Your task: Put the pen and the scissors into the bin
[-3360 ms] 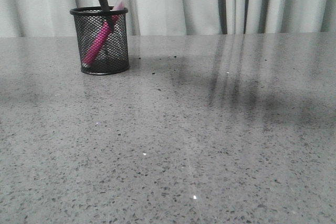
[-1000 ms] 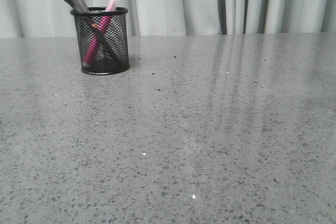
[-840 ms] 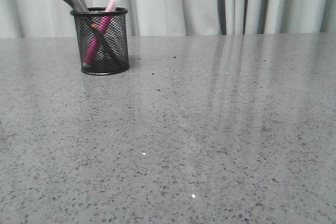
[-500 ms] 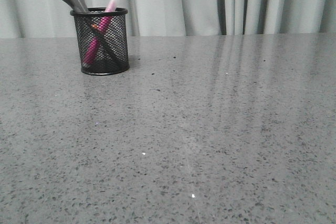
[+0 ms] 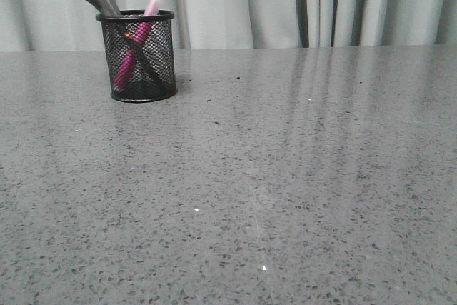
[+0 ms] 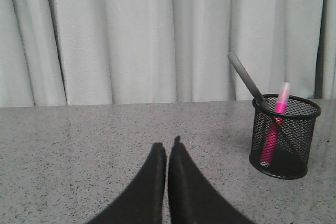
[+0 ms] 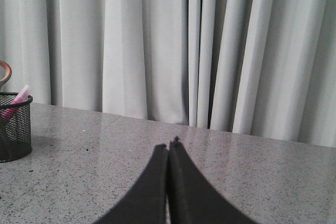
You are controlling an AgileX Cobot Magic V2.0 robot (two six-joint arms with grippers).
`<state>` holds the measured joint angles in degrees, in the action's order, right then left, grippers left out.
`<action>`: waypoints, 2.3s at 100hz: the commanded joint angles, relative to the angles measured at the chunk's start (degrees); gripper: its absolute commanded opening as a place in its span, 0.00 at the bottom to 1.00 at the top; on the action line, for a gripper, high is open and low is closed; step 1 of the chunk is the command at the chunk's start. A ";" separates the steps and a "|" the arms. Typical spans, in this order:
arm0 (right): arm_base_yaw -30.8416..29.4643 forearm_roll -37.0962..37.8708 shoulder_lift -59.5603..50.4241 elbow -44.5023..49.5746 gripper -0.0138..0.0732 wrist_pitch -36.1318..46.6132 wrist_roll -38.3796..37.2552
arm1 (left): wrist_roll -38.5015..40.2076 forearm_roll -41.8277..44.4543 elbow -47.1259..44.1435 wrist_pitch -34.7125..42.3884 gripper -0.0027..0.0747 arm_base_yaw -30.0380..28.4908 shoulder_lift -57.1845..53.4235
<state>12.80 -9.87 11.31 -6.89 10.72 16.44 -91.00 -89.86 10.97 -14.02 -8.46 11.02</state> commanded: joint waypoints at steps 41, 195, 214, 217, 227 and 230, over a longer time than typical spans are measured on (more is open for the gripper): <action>-0.48 0.42 0.45 -1.54 0.08 4.20 0.49 | -0.17 -1.87 1.51 -0.43 0.01 0.47 0.53; -0.48 0.42 0.45 -1.54 0.08 4.20 0.49 | 91.84 89.11 -13.61 13.34 0.01 7.63 -13.18; -0.48 0.42 0.45 -1.54 0.08 4.20 0.49 | 91.84 89.11 -13.61 13.22 0.01 7.63 -13.10; -0.48 0.42 0.45 -1.54 0.08 4.20 0.49 | 91.84 89.11 -13.61 13.22 0.01 7.63 -13.10; -0.48 0.42 0.45 -1.54 0.08 4.20 0.49 | 91.84 89.11 -13.61 13.22 0.01 7.63 -13.10; -0.48 0.42 0.45 -1.54 0.08 4.20 0.49 | 91.84 89.11 -13.61 13.22 0.01 7.63 -13.10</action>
<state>12.80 -9.87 11.31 -6.89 10.63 16.44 0.41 0.00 -0.07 -5.36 -0.85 -0.18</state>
